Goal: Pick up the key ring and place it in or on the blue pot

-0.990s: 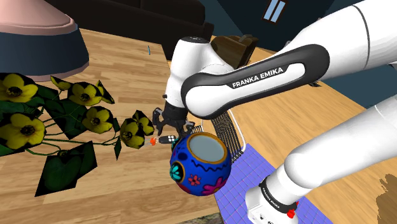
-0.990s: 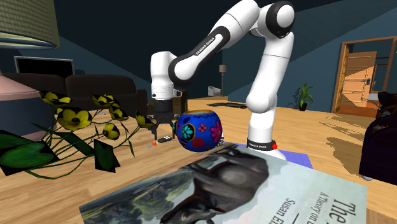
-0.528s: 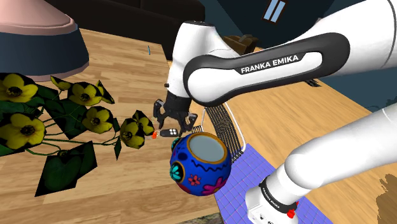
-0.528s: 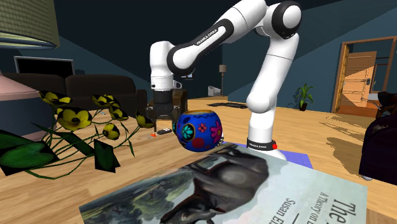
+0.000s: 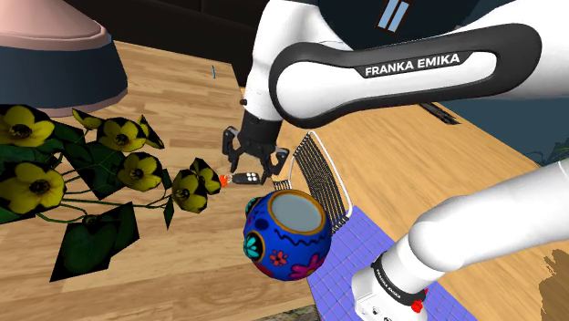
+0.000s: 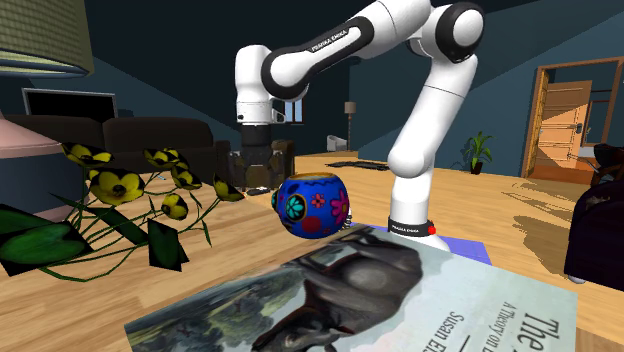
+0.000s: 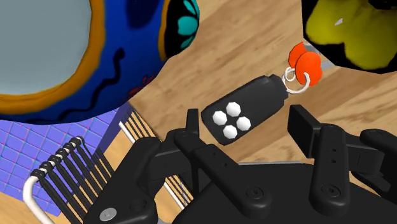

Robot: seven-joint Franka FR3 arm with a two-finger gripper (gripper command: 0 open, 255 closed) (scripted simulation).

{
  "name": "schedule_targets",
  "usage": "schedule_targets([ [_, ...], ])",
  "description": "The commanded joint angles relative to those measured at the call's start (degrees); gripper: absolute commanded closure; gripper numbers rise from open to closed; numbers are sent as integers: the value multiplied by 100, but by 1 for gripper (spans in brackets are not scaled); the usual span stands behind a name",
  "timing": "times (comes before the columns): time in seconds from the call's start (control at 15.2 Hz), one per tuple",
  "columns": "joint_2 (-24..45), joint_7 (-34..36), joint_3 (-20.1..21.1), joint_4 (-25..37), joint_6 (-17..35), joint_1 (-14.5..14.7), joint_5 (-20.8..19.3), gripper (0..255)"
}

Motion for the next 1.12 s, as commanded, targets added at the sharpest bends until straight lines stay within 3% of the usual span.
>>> schedule_targets([
  [0.0,-62,-16,-49,109,-169,4,3,255],
  [1.06,-390,-49,-384,1085,-1458,7,-41,255],
])
